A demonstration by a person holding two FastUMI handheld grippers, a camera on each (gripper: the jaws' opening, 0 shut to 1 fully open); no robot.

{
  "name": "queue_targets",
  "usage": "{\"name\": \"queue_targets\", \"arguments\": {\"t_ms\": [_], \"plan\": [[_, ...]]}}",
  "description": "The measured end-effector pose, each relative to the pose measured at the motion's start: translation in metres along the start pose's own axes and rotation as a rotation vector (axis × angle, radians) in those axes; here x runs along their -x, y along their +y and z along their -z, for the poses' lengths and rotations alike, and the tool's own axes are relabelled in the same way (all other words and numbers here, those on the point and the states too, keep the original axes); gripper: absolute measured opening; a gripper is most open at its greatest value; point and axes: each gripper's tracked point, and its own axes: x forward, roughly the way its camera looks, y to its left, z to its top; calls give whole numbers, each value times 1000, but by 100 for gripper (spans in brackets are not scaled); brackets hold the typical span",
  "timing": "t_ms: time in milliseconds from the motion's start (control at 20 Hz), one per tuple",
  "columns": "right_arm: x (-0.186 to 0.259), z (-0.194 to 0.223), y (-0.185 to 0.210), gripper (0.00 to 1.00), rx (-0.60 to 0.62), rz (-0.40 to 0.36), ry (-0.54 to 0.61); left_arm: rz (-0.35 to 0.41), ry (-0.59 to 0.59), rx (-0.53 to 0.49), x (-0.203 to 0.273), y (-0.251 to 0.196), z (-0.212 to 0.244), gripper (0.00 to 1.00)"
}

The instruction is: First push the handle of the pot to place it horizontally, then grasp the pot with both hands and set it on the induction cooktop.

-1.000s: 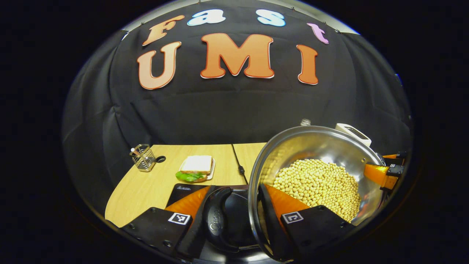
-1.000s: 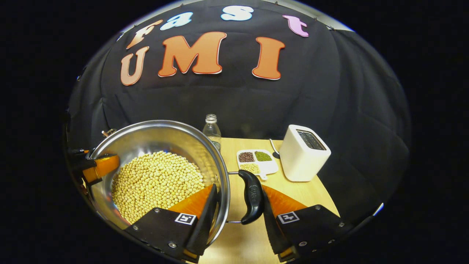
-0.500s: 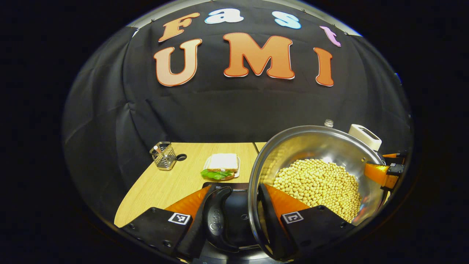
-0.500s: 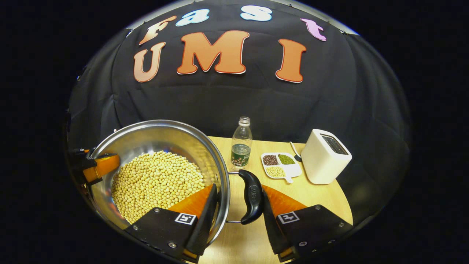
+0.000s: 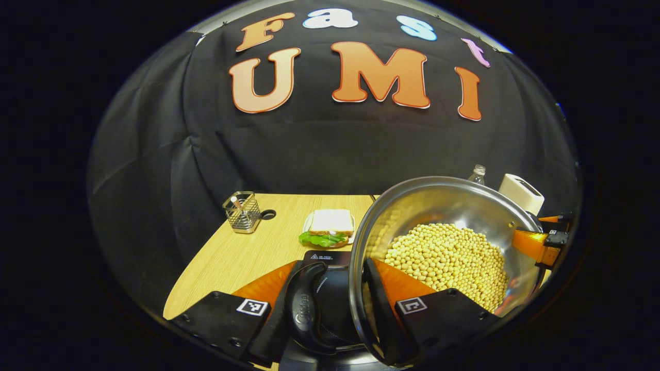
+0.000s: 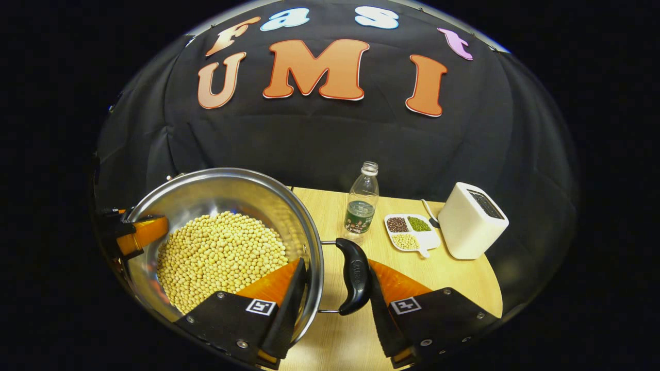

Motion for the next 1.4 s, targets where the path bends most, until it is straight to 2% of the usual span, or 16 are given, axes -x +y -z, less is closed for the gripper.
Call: {"name": "queue_targets", "arguments": {"t_ms": [200, 250, 900, 1000, 1050, 1200, 1250, 1350, 1400], "plan": [[-9, 10, 12, 67, 5, -13, 30, -11, 25, 8, -8, 10, 14, 80], [-12, 13, 15, 66, 10, -16, 36, -13, 31, 12, -9, 13, 18, 76], [-39, 32, 60, 66, 36, -46, 97, -39, 92, 33, -30, 51, 52, 77], [-43, 36, 65, 66, 43, -52, 111, -43, 105, 37, -34, 57, 59, 73], [-46, 37, 68, 67, 45, -54, 118, -44, 111, 39, -35, 59, 61, 76], [-51, 40, 73, 67, 58, -55, 137, -45, 129, 39, -40, 62, 65, 73], [-51, 42, 75, 66, 69, -54, 149, -45, 136, 39, -42, 62, 67, 76], [-52, 41, 78, 66, 74, -50, 162, -40, 154, 48, -45, 61, 72, 76], [-53, 43, 77, 66, 77, -50, 169, -38, 167, 50, -45, 61, 75, 73]]}}
